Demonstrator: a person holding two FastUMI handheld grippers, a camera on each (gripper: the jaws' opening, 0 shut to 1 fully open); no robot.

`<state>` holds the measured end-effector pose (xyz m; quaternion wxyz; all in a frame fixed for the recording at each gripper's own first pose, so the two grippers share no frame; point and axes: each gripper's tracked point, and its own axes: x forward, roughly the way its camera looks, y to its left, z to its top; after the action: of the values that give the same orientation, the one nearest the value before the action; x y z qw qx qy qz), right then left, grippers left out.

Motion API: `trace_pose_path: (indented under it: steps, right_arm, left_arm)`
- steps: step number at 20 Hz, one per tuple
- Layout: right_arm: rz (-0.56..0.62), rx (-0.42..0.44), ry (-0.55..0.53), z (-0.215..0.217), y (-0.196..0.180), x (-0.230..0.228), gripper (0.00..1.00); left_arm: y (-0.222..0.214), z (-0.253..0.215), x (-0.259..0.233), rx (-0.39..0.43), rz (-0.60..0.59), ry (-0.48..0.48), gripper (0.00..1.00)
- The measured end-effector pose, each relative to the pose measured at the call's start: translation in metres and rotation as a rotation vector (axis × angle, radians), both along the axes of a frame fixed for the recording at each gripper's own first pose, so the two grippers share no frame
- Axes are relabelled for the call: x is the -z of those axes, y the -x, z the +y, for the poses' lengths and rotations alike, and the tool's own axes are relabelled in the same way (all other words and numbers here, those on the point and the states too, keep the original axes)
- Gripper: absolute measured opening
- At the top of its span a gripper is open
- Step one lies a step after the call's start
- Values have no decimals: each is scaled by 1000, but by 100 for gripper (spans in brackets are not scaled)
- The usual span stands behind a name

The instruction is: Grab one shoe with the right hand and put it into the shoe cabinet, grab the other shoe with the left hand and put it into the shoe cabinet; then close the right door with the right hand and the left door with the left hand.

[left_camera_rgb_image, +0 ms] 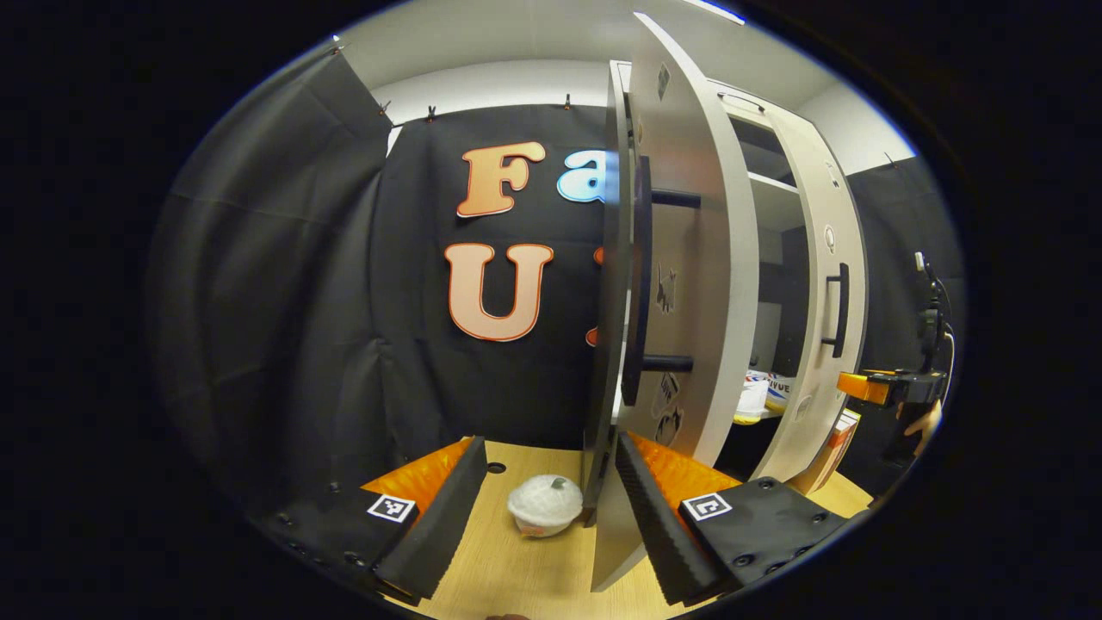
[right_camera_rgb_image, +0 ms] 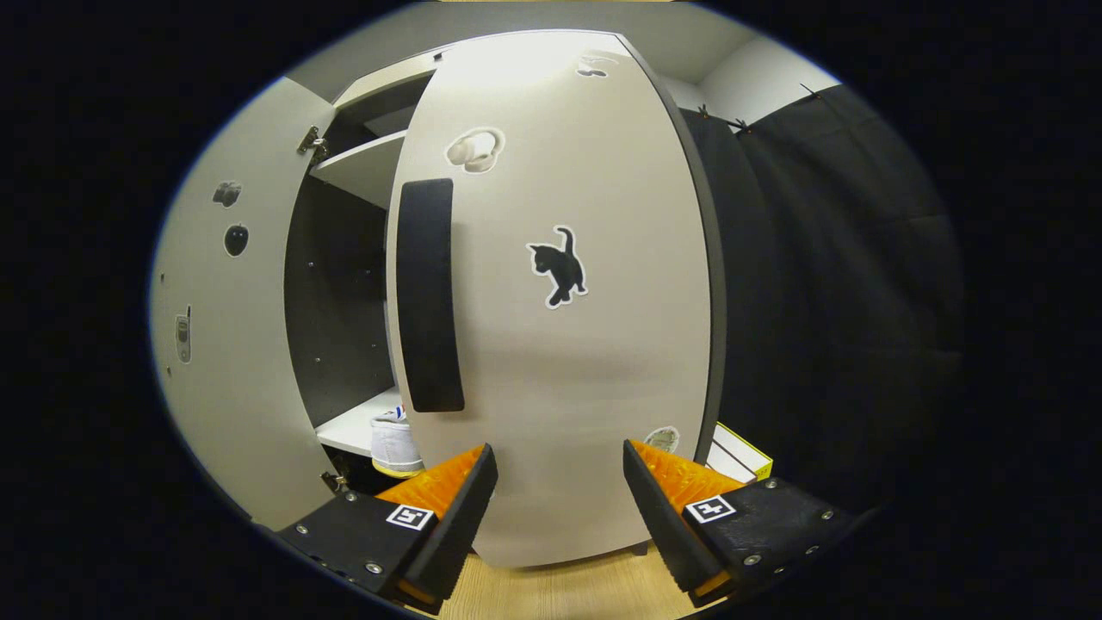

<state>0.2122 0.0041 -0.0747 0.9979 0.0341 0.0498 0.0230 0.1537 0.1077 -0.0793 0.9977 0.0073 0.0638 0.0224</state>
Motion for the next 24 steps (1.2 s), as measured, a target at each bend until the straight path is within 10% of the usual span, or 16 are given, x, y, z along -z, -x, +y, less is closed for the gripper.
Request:
trace_pose_path:
  steps: [11, 24]
  right_arm:
    - [-62, 24, 41, -31, 54, -31, 91]
    - [-109, 106, 73, -93, 122, -50, 91]
  left_arm:
    - [10, -17, -2, 15, -10, -1, 96]
    - [4, -132, 1, 212, -3, 8, 93]
